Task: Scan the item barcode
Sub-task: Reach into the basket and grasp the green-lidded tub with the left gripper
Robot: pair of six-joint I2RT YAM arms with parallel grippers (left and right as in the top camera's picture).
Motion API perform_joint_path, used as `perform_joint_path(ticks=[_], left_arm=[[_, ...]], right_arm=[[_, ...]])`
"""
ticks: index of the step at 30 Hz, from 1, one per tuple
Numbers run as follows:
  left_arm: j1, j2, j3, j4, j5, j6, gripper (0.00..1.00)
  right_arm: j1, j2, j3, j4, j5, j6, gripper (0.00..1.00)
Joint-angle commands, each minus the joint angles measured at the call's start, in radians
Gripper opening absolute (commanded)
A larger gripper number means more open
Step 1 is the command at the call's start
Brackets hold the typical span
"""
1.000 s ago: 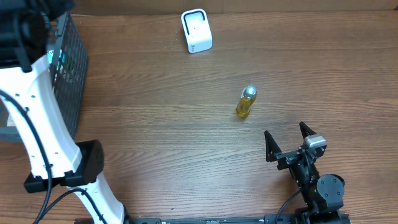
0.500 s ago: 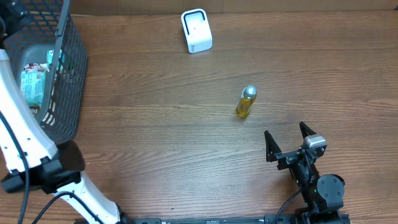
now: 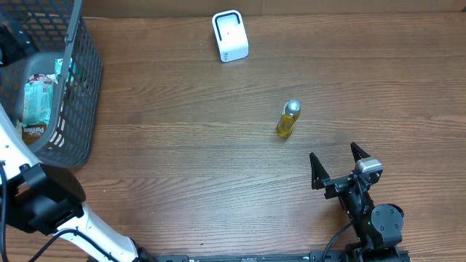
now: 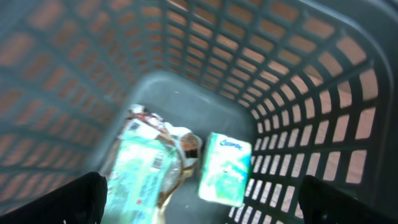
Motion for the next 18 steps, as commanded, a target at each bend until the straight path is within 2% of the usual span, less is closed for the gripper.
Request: perform_joint_path(ticks=[1, 18], left_arm=[[-0.015, 0.011, -0.088, 0.052, 0.082, 0.059, 0.99], [-0.061, 0.011, -0.357, 0.345, 0.087, 0.08, 1.0]], right_arm=[[0.0, -0.002, -0.005, 0.006, 0.009, 0.003, 1.0], [0.0, -0.002, -0.005, 0.006, 0.009, 0.003, 1.0]])
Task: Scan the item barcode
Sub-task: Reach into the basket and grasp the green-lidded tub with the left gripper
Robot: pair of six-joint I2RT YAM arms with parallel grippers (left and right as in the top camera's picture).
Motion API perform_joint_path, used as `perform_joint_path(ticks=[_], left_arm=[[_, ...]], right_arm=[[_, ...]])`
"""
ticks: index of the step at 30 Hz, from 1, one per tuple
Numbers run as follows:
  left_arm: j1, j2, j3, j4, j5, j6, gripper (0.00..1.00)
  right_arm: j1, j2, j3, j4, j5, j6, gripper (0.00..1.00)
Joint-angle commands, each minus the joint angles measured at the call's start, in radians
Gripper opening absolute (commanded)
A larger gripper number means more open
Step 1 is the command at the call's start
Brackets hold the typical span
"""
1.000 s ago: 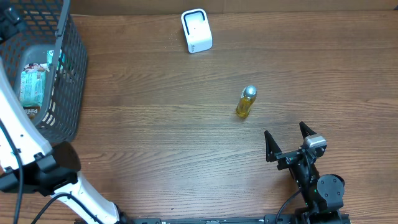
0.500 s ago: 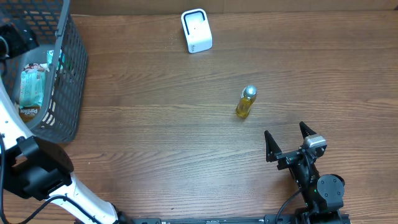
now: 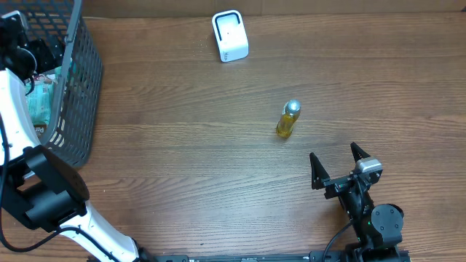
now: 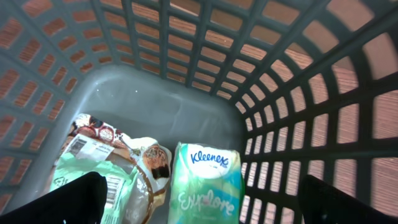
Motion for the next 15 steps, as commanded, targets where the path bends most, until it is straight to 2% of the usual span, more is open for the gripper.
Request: perform_joint_path(ticks=[1, 6, 15], left_arm=[[-0.013, 0.009, -0.054, 0.043, 0.02, 0.027, 1.0], [-0.018, 0.013, -0.112, 0.112, 0.02, 0.031, 1.0], [-0.033, 0.106, -0.117, 0.126, 0.064, 0.065, 1.0]], right_arm=[[0.0, -0.002, -0.005, 0.005, 0.008, 0.002, 1.0], [0.0, -0.002, -0.005, 0.005, 0.009, 0.002, 1.0], [0.0, -0.002, -0.005, 0.005, 0.008, 0.002, 1.0]])
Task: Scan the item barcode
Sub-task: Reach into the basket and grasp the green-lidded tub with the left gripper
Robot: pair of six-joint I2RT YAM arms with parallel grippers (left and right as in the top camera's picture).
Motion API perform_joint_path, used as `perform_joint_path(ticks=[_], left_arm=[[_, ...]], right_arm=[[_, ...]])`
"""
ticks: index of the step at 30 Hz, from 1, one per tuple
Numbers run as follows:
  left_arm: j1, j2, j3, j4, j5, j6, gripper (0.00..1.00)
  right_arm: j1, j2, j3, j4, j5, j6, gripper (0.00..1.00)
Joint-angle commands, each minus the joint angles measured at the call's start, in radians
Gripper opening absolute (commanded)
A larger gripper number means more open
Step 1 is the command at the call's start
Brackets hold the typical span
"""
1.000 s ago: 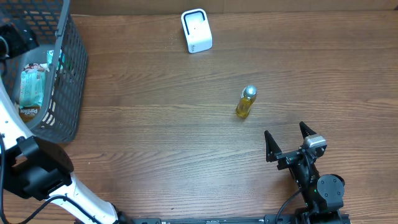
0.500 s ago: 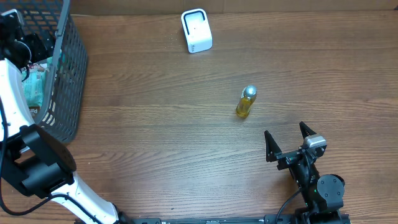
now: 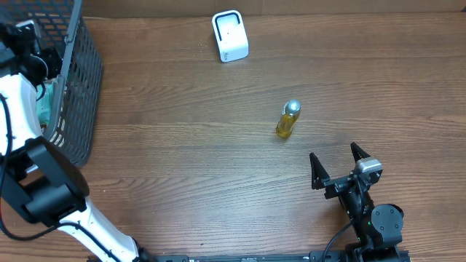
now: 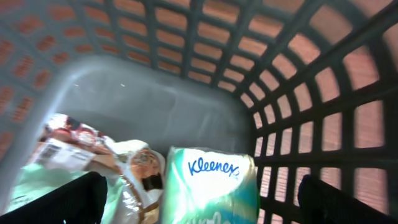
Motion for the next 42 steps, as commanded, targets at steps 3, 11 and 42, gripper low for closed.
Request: perform_joint_path(ticks=[3, 11, 42], left_arm=[[-0.02, 0.082, -0.015, -0.003, 0.055, 0.04, 1.0], [-0.02, 0.107, -0.015, -0.012, 0.054, 0.072, 0.98], [-0.02, 0.057, 0.037, -0.038, -0.093, 0.064, 0.55]], right_arm=[[0.0, -0.002, -0.005, 0.005, 0.008, 0.002, 1.0], [0.0, -0.002, -0.005, 0.005, 0.008, 0.003, 1.0], [0.0, -0.002, -0.005, 0.005, 0.008, 0.003, 1.0]])
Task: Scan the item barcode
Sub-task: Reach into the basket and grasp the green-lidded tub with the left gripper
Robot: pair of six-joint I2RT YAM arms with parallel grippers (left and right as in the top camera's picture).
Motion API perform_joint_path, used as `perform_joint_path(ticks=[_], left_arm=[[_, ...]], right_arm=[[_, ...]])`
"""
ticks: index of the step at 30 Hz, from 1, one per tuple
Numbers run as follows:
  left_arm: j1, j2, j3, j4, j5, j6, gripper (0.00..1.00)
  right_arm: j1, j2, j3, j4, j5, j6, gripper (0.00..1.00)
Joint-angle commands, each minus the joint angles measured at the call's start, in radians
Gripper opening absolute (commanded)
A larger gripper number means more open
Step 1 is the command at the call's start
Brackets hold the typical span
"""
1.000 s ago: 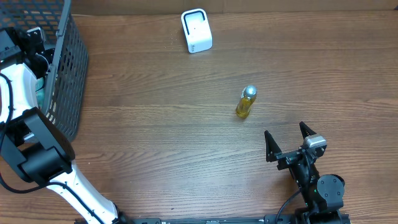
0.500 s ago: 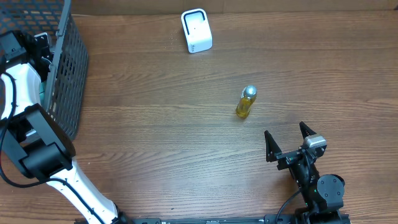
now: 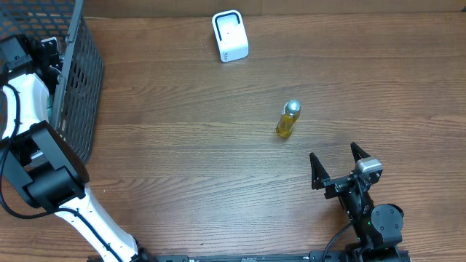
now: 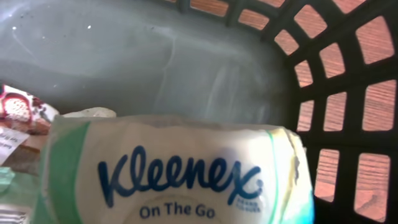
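A Kleenex tissue pack (image 4: 174, 174), white and green with blue lettering, fills the left wrist view at very close range on the floor of the dark mesh basket (image 3: 79, 94). My left gripper (image 3: 48, 54) reaches down inside the basket at the far left; its fingers do not show in either view. The white barcode scanner (image 3: 230, 35) stands at the back of the table. My right gripper (image 3: 336, 163) rests open near the front right, with nothing between its fingers.
A small yellow bottle with a silver cap (image 3: 288, 118) stands right of the middle. Other wrapped packets (image 4: 18, 118) lie beside the tissue pack in the basket. The basket's wall (image 4: 348, 93) rises close on the right of the pack.
My left gripper has sunk deeper into the basket, right onto the Kleenex pack, which now fills its view. Its fingertips no longer show at the frame's corners. The right arm has not moved.
My left gripper stood open high over the basket with the packets and the Kleenex pack below. At each later moment it was lower and more centred on the Kleenex pack. Now it is right against the pack. Right arm, bottle and scanner stayed put.
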Motion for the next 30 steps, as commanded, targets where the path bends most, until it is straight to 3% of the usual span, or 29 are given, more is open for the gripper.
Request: perform_joint_path(ticks=[1, 18, 24, 30], left_arm=[[-0.006, -0.081, 0.033, -0.008, -0.055, 0.003, 0.54], [-0.007, -0.471, 0.036, 0.033, -0.127, -0.067, 0.5], [-0.013, -0.637, 0.036, -0.05, -0.127, -0.178, 0.48], [-0.069, -0.746, 0.036, -0.117, -0.129, -0.192, 0.46]], right_arm=[[0.0, -0.002, -0.005, 0.005, 0.008, 0.003, 1.0], [0.0, -0.002, -0.005, 0.005, 0.009, 0.003, 1.0], [0.0, -0.002, -0.005, 0.005, 0.009, 0.002, 1.0], [0.0, -0.002, -0.005, 0.005, 0.008, 0.002, 1.0]])
